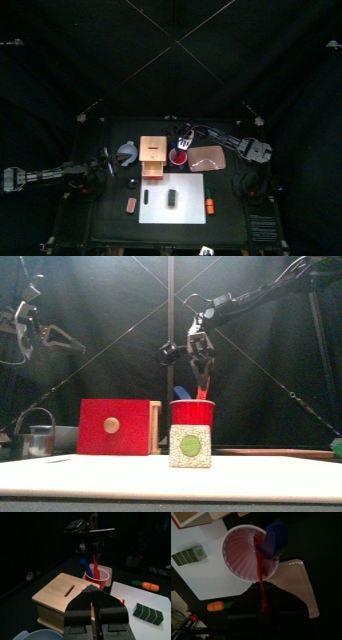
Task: Place sushi on board then cut the sushi with the knife then place the pieces on the plate
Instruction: Grasp knife edge with left hand
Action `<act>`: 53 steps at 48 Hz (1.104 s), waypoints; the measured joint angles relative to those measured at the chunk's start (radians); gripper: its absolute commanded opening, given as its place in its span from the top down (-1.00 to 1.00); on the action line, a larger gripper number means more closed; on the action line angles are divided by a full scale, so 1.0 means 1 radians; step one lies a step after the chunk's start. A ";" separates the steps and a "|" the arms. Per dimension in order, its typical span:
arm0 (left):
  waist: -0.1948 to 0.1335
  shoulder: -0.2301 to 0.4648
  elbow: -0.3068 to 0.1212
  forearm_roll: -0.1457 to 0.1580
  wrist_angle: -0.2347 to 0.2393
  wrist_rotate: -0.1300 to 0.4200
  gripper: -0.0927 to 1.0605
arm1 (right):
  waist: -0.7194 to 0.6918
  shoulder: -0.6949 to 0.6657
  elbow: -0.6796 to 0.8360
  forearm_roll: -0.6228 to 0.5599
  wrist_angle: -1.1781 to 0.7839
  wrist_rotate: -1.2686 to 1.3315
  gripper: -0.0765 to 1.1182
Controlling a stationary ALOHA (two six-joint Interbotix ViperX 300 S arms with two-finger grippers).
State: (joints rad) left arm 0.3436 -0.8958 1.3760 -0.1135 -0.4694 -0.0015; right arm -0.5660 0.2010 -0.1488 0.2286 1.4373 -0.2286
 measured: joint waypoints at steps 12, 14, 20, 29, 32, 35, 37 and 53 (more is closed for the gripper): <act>0.003 0.000 -0.015 -0.002 -0.002 0.003 0.37 | -0.002 -0.063 0.029 -0.009 0.002 -0.002 0.32; 0.003 0.000 -0.018 -0.002 0.000 0.002 0.37 | -0.002 -0.075 0.029 -0.011 0.002 -0.002 0.32; 0.002 0.000 -0.043 0.003 -0.002 0.003 0.37 | 0.006 -0.127 0.028 -0.020 -0.002 -0.003 0.32; -0.002 0.018 -0.072 0.026 -0.002 0.000 0.36 | 0.037 -0.238 0.032 -0.017 -0.043 -0.009 0.32; -0.005 0.034 -0.077 0.028 -0.002 -0.002 0.36 | 0.057 -0.272 0.052 -0.015 -0.069 -0.006 0.32; -0.014 0.052 -0.081 0.028 -0.002 -0.002 0.34 | 0.080 -0.298 0.078 -0.014 -0.100 -0.005 0.32; -0.023 0.064 -0.086 0.028 -0.002 -0.002 0.34 | 0.101 -0.311 0.101 -0.012 -0.129 -0.005 0.32; -0.132 0.133 -0.129 0.034 -0.003 -0.002 0.19 | 0.276 -0.413 0.345 0.023 -0.503 -0.003 0.32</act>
State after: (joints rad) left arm 0.2117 -0.7624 1.2471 -0.0798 -0.4725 -0.0031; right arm -0.2899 -0.2117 0.1963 0.2516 0.9342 -0.2316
